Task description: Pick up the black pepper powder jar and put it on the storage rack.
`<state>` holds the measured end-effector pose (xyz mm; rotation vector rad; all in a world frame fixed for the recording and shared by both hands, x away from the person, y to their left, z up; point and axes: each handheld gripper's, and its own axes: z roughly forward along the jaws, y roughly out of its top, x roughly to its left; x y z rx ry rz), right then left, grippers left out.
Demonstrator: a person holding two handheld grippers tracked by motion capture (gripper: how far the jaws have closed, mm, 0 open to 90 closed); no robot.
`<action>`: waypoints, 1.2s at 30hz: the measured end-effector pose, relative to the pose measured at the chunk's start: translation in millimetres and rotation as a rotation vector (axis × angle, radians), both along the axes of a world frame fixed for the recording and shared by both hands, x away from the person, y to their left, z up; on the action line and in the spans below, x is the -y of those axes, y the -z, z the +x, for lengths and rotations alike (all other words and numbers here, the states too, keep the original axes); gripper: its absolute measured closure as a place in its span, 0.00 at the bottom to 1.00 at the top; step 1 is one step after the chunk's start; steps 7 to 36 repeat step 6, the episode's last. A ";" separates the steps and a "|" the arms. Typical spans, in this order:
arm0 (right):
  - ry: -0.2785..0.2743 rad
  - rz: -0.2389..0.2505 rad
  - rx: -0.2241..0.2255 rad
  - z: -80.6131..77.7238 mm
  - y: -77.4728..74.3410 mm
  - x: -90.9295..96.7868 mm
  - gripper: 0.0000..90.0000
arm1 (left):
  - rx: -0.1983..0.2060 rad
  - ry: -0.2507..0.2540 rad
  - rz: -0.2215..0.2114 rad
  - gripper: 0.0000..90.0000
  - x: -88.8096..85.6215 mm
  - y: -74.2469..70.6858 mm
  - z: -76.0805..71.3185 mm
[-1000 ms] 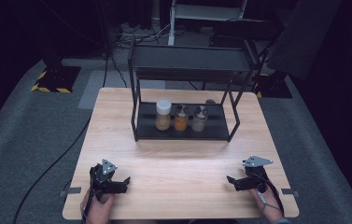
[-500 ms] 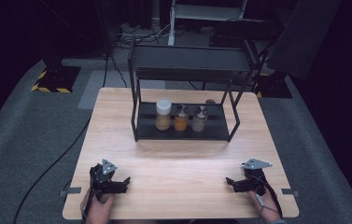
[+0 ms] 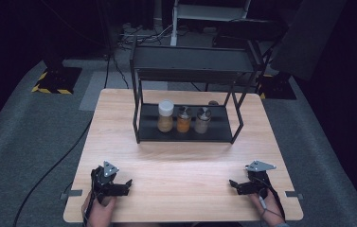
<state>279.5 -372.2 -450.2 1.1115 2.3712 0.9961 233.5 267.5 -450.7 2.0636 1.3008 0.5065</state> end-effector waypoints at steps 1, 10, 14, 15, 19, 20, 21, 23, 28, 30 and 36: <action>0.000 0.000 0.000 0.0 0.0 0.0 0.00 | 0.001 -0.001 -0.001 0.00 0.0 0.2 -0.1; -0.003 0.000 0.000 0.4 0.1 0.5 0.00 | -0.002 0.000 -0.003 0.00 -0.3 0.0 0.3; -0.003 0.000 0.000 0.4 0.1 0.5 0.00 | -0.002 0.000 -0.003 0.00 -0.3 0.0 0.3; -0.003 0.000 0.000 0.4 0.1 0.5 0.00 | -0.002 0.000 -0.003 0.00 -0.3 0.0 0.3; -0.003 0.000 0.000 0.4 0.1 0.5 0.00 | -0.002 0.000 -0.003 0.00 -0.3 0.0 0.3; -0.003 0.000 0.000 0.4 0.1 0.5 0.00 | -0.002 0.000 -0.003 0.00 -0.3 0.0 0.3; -0.003 0.000 0.000 0.4 0.1 0.5 0.00 | -0.002 0.000 -0.003 0.00 -0.3 0.0 0.3; -0.003 0.000 0.000 0.4 0.1 0.5 0.00 | -0.002 0.000 -0.003 0.00 -0.3 0.0 0.3; -0.003 0.000 0.000 0.4 0.1 0.5 0.00 | -0.002 0.000 -0.003 0.00 -0.3 0.0 0.3; -0.003 0.000 0.000 0.4 0.1 0.5 0.00 | -0.002 0.000 -0.003 0.00 -0.3 0.0 0.3; -0.003 0.000 0.000 0.4 0.1 0.5 0.00 | -0.002 0.000 -0.003 0.00 -0.3 0.0 0.3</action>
